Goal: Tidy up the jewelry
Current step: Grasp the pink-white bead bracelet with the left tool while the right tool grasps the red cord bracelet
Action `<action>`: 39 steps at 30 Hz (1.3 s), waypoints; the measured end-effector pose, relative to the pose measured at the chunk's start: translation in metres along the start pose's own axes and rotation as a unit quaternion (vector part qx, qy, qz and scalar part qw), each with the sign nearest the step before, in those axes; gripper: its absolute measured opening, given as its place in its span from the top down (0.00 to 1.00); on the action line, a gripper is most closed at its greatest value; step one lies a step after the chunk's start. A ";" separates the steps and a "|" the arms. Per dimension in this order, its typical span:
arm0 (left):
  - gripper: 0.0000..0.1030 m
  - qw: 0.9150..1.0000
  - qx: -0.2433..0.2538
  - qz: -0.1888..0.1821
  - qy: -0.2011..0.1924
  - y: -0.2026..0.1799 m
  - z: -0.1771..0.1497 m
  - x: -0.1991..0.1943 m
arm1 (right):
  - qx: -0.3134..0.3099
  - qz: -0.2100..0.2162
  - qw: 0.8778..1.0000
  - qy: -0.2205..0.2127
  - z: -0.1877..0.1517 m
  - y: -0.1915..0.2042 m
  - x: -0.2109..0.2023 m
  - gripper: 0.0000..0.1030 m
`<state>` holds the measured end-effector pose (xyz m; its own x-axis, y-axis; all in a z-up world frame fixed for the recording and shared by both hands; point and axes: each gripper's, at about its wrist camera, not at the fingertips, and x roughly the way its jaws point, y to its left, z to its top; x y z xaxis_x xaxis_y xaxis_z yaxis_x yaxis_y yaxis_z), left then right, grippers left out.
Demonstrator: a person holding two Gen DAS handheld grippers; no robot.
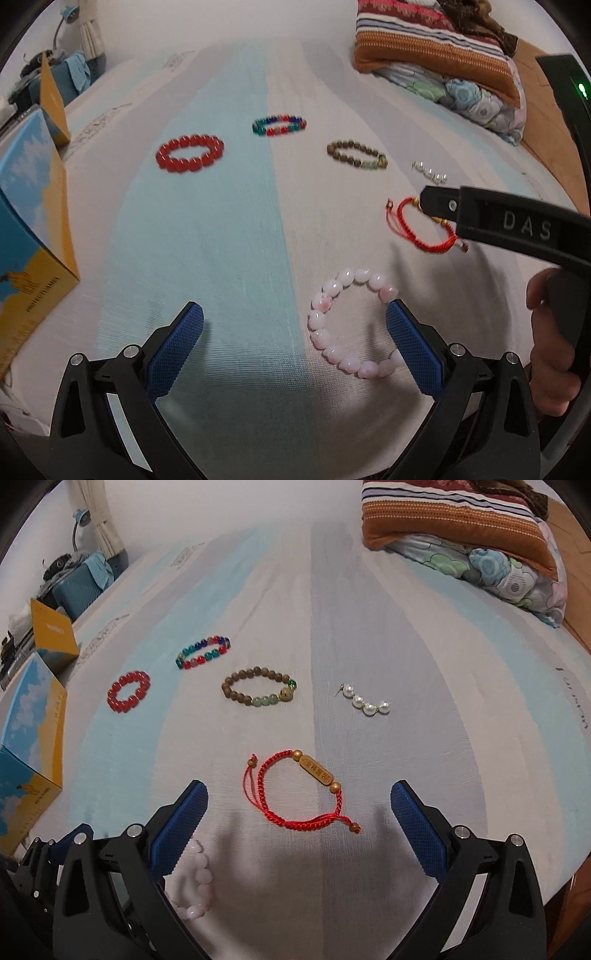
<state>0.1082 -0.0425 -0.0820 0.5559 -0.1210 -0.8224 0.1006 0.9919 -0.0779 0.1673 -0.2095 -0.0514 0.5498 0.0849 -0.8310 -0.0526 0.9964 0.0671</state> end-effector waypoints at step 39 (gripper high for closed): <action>0.64 0.999 0.007 0.033 0.016 0.001 -0.009 0.012 | -0.053 -0.032 0.997 0.042 -0.005 0.007 0.048 0.79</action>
<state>0.1073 -0.0422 -0.0972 0.5357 -0.0541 -0.8427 0.0768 0.9969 -0.0151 0.1890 -0.1983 -0.0941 0.4829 0.0154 -0.8755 -0.1102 0.9930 -0.0433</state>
